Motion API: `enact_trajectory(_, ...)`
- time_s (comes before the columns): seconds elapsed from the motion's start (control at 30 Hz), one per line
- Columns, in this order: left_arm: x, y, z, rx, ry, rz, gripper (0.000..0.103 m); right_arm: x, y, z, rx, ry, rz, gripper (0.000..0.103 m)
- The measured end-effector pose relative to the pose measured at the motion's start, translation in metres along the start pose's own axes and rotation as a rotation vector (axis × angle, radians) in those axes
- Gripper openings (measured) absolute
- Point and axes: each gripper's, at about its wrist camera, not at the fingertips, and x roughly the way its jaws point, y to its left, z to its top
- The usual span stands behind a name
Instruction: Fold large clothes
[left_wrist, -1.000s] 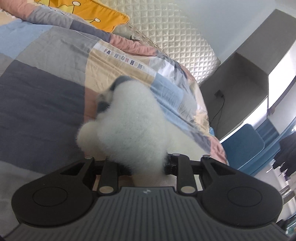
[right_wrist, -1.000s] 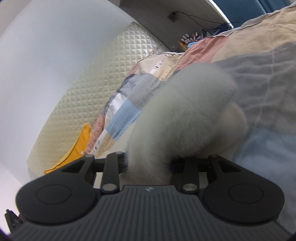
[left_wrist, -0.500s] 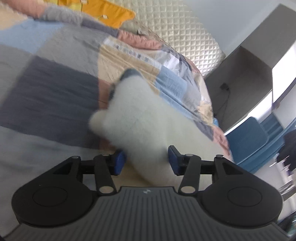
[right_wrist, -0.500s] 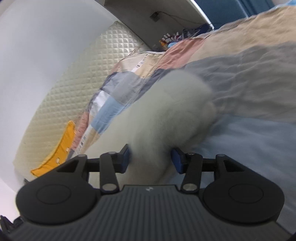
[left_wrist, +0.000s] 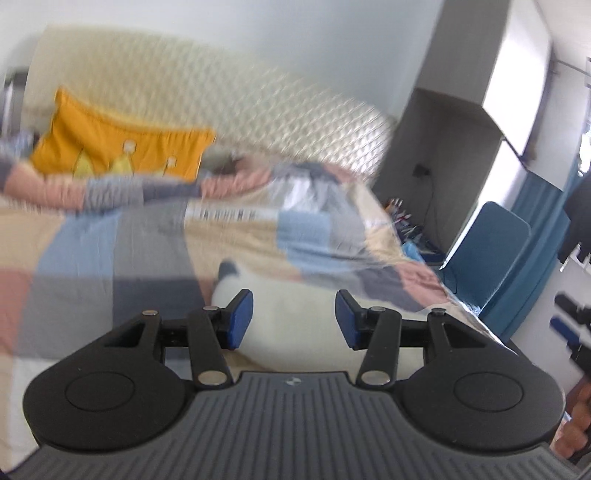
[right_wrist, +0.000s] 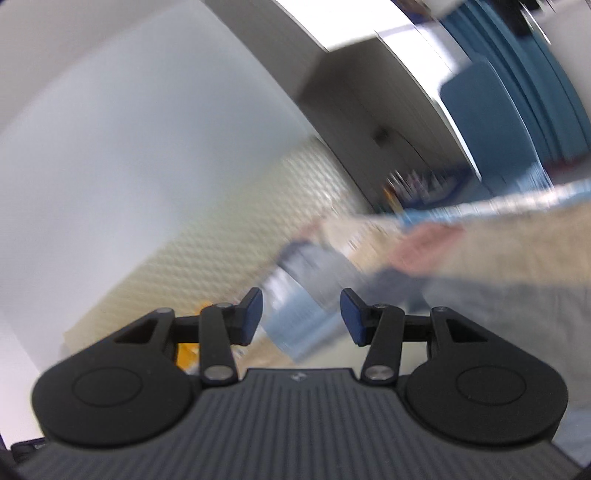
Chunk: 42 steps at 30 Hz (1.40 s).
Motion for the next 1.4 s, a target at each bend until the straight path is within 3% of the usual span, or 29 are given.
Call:
enact_trajectory(0.27, -0.094, -0.041, 0.016, 0.092, -0.053, -0.029, 0.055, -0.069, 0.067, 0.034, -0.191, -0.039, 0.135, 0.051)
enact_trajectory(0.63, -0.178, -0.057, -0.016, 0.131, -0.079, -0.06, 0.056, -0.131, 0.101, 0.015, -0.301, 0.035, 0.155, 0.051)
enact_trajectory(0.93, -0.193, -0.062, -0.05, 0.212, -0.07, -0.042, 0.057, -0.154, 0.111, -0.023, -0.371, 0.112, 0.142, 0.051)
enact_trajectory(1.03, -0.189, -0.063, -0.057, 0.261, -0.071, -0.01, 0.057, -0.156, 0.108, -0.038, -0.39, 0.136, 0.126, 0.051)
enact_trajectory(1.27, -0.168, -0.048, -0.069, 0.236, -0.039, -0.016, 0.058, -0.144, 0.099, -0.065, -0.431, 0.186, 0.079, 0.051)
enact_trajectory(1.4, -0.156, -0.044, -0.082, 0.285, -0.021, 0.034, 0.058, -0.135, 0.089, -0.082, -0.433, 0.227, 0.043, 0.051)
